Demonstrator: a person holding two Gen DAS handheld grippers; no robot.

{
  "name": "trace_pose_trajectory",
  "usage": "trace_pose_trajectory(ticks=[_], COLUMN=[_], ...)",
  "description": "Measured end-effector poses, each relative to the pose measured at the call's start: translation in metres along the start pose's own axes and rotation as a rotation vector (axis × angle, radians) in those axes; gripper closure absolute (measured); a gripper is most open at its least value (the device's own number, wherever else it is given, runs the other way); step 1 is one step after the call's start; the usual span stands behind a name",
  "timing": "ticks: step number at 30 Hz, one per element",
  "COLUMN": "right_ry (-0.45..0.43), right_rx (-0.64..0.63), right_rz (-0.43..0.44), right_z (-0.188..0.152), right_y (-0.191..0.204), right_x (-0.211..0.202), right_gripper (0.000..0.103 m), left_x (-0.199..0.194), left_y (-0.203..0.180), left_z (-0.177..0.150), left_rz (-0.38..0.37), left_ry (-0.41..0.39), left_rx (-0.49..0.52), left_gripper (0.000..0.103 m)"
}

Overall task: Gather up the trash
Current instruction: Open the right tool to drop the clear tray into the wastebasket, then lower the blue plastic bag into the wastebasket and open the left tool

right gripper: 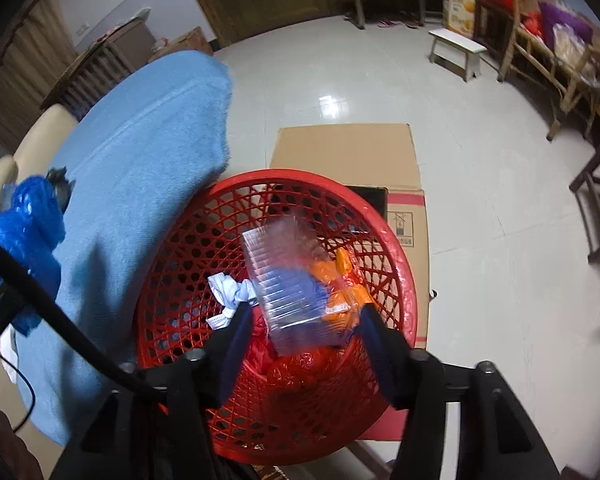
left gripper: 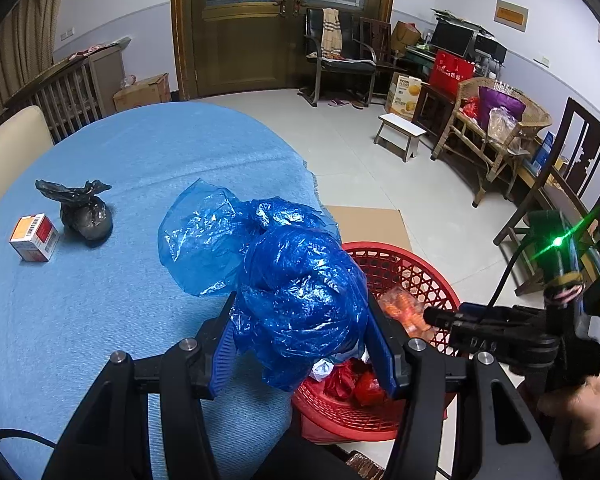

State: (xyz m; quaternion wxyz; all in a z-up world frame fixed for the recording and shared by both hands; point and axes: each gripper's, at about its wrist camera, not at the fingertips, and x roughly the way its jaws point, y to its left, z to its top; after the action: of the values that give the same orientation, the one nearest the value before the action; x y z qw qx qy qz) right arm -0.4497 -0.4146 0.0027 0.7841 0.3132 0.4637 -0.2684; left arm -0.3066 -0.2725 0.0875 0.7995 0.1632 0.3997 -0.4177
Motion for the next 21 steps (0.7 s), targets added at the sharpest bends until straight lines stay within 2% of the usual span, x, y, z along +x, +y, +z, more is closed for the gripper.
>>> trace_pose_trajectory(ticks=[11,21], right_ry=[-0.148,-0.237], right_rx=[0.121,0.150], right_rz=[0.019,0.039], right_z=[0.018,0.028], right_y=[-0.023,-0.027], right_x=[-0.039,-0.061], right_gripper=[0.042,0.042], left_x=[0.010,0.021], left_y=[-0.009,-0.027], left_z=[0.001,-0.001], left_rz=[-0.019,-0.033], left_ry=[0.033,0.066], left_rx=[0.044,0.088], left_gripper=[0.044,0.044])
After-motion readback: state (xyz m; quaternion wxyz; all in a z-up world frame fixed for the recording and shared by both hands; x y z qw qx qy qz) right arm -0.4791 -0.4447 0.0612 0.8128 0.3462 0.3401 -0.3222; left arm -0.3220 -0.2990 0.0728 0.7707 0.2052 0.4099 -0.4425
